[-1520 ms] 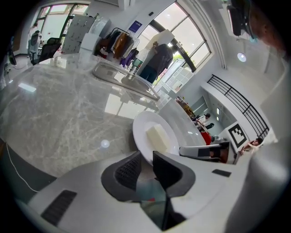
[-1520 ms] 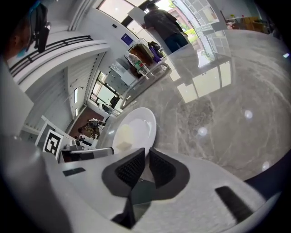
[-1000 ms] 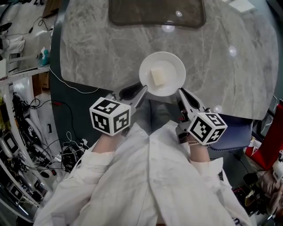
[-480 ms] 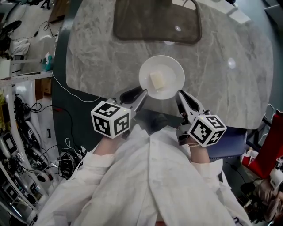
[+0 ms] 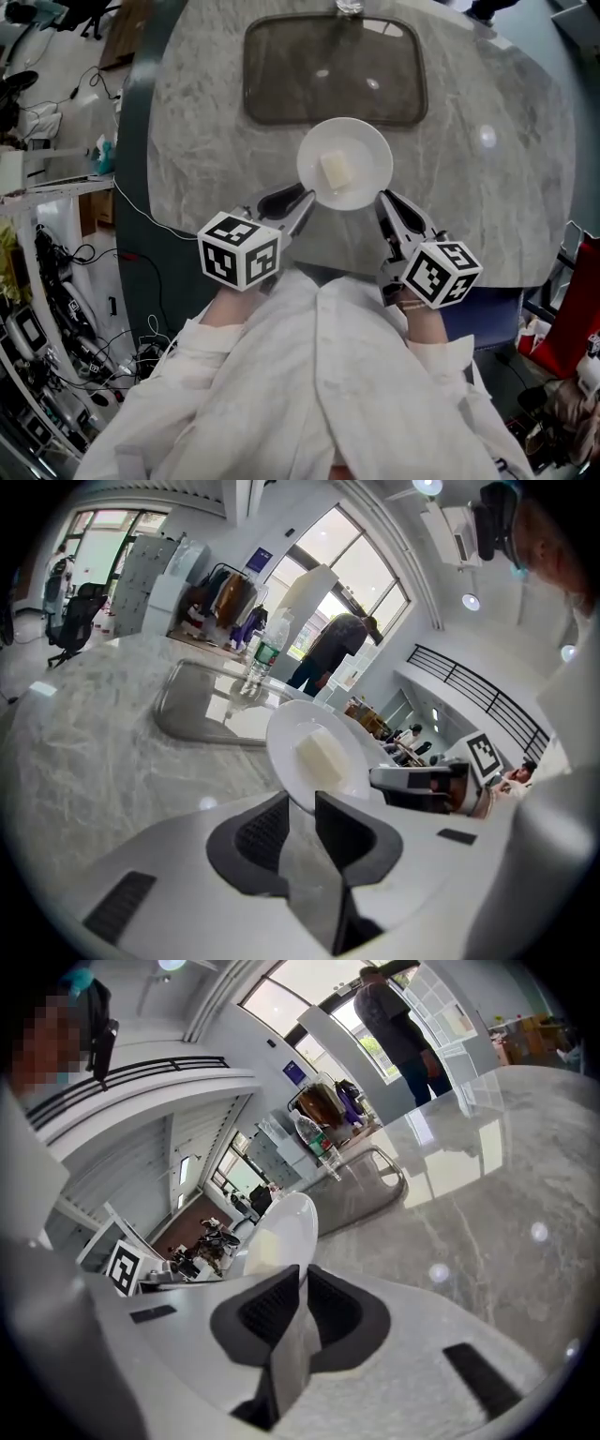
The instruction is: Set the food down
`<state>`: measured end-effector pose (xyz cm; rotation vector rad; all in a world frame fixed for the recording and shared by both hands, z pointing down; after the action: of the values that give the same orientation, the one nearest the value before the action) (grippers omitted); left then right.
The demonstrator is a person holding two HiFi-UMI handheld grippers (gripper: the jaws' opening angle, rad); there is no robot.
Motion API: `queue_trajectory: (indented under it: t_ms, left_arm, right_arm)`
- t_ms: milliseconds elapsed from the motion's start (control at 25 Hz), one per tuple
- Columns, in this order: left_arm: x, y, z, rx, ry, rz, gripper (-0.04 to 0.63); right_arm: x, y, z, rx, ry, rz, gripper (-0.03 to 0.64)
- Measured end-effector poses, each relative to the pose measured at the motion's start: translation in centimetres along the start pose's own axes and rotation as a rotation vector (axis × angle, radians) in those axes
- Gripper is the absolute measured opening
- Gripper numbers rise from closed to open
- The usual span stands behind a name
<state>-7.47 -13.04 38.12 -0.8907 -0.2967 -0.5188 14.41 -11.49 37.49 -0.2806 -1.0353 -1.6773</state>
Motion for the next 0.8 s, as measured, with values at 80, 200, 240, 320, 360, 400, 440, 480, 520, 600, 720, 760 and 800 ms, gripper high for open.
queue_trajectory:
  t_ms: [80, 200, 240, 320, 360, 400, 440, 480, 520, 600, 720, 760, 800]
  left_arm:
    - [0.1, -0.7, -1.0, 0.000, -0.001, 0.007, 0.081]
    - [0.3, -1.9, -2.5, 0.005, -0.005, 0.017, 0.081]
    - [0.4, -2.4, -3.0, 0.009, -0.008, 0.020, 0.081]
    - [0.6, -3.3, -3.9, 0.012, -0.013, 0.023, 0.081]
    - [0.6, -3.7, -4.2, 0.010, -0.015, 0.024, 0.081]
    - [0.8, -4.1, -4.6, 0.009, -0.018, 0.025, 0.081]
    - [0.9, -4.5, -4.9, 0.008, -0.021, 0.027, 0.081]
    - [1.0, -4.9, -5.3, 0.009, -0.024, 0.029, 0.081]
    - [1.2, -5.3, -5.7, 0.010, -0.028, 0.032, 0.081]
    - [1.6, -6.0, -6.3, 0.013, -0.034, 0.035, 0.081]
    - [2.2, -7.0, -7.2, 0.016, -0.041, 0.039, 0.082]
    - [2.3, -7.3, -7.6, 0.018, -0.043, 0.040, 0.081]
    - [2.5, -7.7, -7.9, 0.021, -0.046, 0.041, 0.081]
  right_arm:
    - [0.8, -0.4, -0.9, -0.002, 0.003, 0.004, 0.006]
    - [2.0, -0.9, -2.4, -0.012, 0.014, 0.009, 0.006]
    - [2.5, -1.1, -2.9, -0.018, 0.018, 0.010, 0.006]
    - [3.4, -1.3, -3.7, -0.027, 0.021, 0.011, 0.006]
    - [3.8, -1.5, -4.0, -0.029, 0.022, 0.012, 0.006]
    - [4.2, -1.5, -4.4, -0.030, 0.023, 0.013, 0.006]
    - [4.6, -1.6, -4.8, -0.031, 0.025, 0.014, 0.006]
    - [5.1, -1.6, -5.1, -0.033, 0.025, 0.016, 0.006]
    - [5.6, -1.5, -5.4, -0.034, 0.023, 0.017, 0.006]
    - [6.5, -1.3, -5.9, -0.036, 0.015, 0.022, 0.006]
    - [7.6, -1.0, -6.3, -0.036, 0.000, 0.033, 0.006]
    - [8.0, -0.9, -6.5, -0.035, -0.003, 0.036, 0.006]
    - [8.4, -0.8, -6.6, -0.036, -0.007, 0.039, 0.006]
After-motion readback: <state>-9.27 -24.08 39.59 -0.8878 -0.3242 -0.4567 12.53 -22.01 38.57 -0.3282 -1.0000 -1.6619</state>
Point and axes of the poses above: the fingertips, and each gripper's own axes: x forward along the fingers, y to its right, z out of its underside, the point moved 8 cm from there along -x, backward along the fingers, and after that the axes turned 14 degrees about z, right-handed, at the moved point
